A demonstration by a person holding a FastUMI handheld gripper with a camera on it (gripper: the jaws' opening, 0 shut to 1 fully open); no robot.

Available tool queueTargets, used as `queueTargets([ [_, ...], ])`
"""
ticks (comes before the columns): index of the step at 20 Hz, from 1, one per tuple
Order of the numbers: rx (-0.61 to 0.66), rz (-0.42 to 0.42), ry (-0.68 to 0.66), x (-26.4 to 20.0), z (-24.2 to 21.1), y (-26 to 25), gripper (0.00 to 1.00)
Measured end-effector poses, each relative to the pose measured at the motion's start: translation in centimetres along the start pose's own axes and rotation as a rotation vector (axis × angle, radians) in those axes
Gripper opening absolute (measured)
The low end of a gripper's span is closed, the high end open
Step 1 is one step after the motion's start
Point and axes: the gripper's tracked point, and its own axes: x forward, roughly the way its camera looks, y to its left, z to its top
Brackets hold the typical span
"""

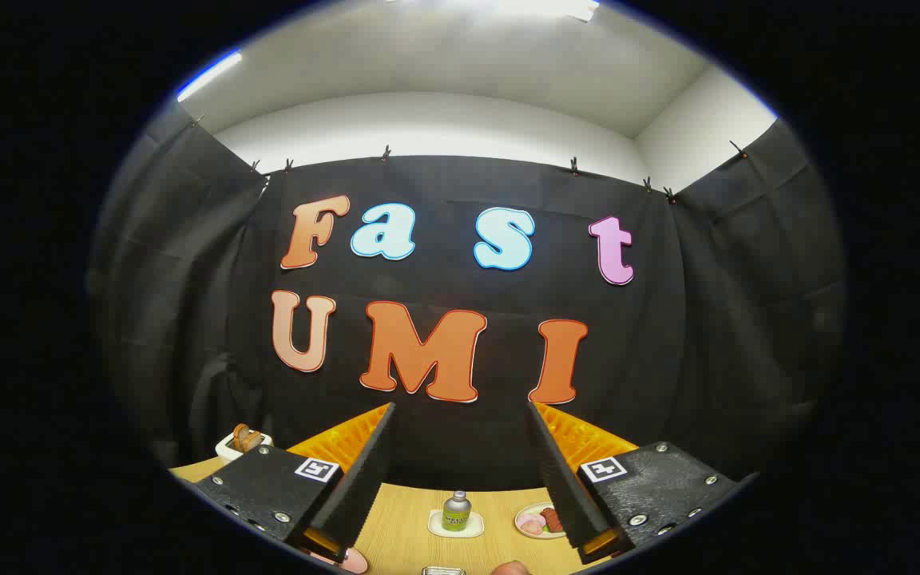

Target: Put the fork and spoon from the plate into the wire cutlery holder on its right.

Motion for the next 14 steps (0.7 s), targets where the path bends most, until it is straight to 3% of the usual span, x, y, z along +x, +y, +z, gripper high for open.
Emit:
queueTargets([
  [5,0.016,0.056,-0.012,-0.7,-0.1,1.4,0.94],
  [14,0.006,0.021,-0.022,-0.3,0.2,1.0,0.98],
])
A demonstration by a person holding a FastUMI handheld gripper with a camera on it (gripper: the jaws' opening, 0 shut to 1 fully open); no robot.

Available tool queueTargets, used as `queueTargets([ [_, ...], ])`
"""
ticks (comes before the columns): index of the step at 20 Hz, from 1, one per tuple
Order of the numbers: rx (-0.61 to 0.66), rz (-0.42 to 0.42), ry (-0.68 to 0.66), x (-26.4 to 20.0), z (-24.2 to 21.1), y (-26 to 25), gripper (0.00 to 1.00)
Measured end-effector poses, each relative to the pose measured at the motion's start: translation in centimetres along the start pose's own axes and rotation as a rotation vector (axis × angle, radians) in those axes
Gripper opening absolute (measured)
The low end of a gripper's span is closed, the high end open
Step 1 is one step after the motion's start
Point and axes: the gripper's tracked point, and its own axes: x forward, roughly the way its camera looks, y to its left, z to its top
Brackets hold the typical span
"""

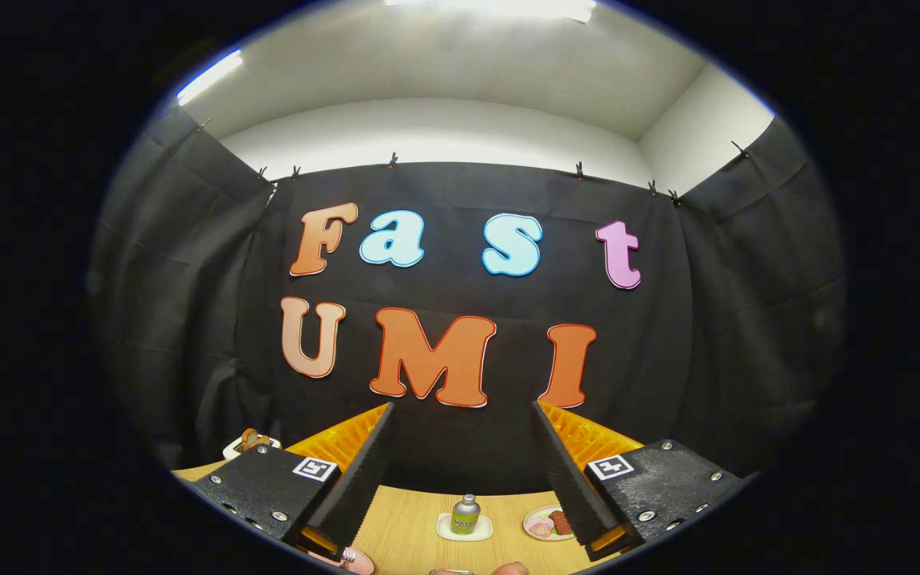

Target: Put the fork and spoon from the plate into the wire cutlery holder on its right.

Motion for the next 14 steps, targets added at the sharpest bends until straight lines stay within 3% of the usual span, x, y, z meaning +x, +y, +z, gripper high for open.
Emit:
queueTargets([
  [7,0.019,0.001,0.054,-0.1,-1.9,1.3,0.98],
  [14,0.046,0.082,0.178,-0.6,-5.9,5.4,0.98],
])
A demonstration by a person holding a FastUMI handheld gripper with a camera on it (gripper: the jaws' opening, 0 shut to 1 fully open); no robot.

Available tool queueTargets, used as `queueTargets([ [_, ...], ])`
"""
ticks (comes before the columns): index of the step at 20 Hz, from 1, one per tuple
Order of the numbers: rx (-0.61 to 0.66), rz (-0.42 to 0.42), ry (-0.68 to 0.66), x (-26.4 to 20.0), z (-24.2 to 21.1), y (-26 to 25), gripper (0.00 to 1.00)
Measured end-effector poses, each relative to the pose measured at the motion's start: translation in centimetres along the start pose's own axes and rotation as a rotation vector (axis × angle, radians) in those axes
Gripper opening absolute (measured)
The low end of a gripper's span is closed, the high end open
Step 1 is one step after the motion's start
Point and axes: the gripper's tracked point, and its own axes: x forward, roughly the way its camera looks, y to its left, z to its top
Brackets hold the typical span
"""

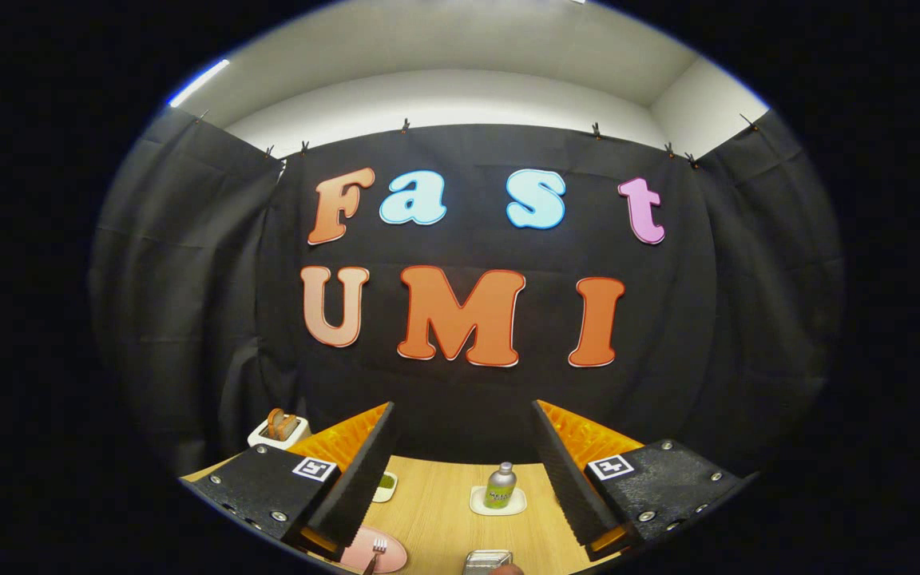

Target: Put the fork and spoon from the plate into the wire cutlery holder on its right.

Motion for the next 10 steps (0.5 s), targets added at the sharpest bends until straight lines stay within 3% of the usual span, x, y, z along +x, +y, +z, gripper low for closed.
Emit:
queueTargets([
  [10,0.018,0.114,0.296,0.1,-9.7,6.4,0.99],
])
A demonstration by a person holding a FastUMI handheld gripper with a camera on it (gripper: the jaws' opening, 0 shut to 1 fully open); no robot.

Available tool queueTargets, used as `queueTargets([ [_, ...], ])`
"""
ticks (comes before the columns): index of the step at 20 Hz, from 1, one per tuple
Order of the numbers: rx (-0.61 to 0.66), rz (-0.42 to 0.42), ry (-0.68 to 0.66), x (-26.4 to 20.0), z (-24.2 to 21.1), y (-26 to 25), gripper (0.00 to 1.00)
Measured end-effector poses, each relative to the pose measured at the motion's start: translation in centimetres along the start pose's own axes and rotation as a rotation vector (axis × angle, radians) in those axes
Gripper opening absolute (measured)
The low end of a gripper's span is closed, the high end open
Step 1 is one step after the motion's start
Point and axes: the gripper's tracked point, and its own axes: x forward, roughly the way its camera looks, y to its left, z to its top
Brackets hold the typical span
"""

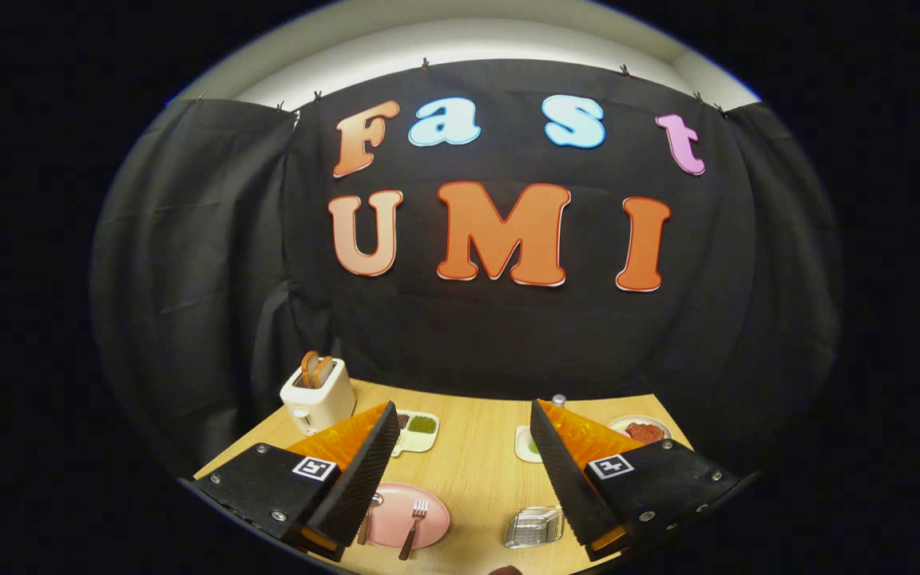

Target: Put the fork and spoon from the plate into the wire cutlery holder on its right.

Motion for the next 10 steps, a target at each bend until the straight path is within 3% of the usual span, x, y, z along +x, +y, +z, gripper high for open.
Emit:
queueTargets([
  [10,-0.002,0.06,0.327,2.8,-10.8,3.8,0.95],
])
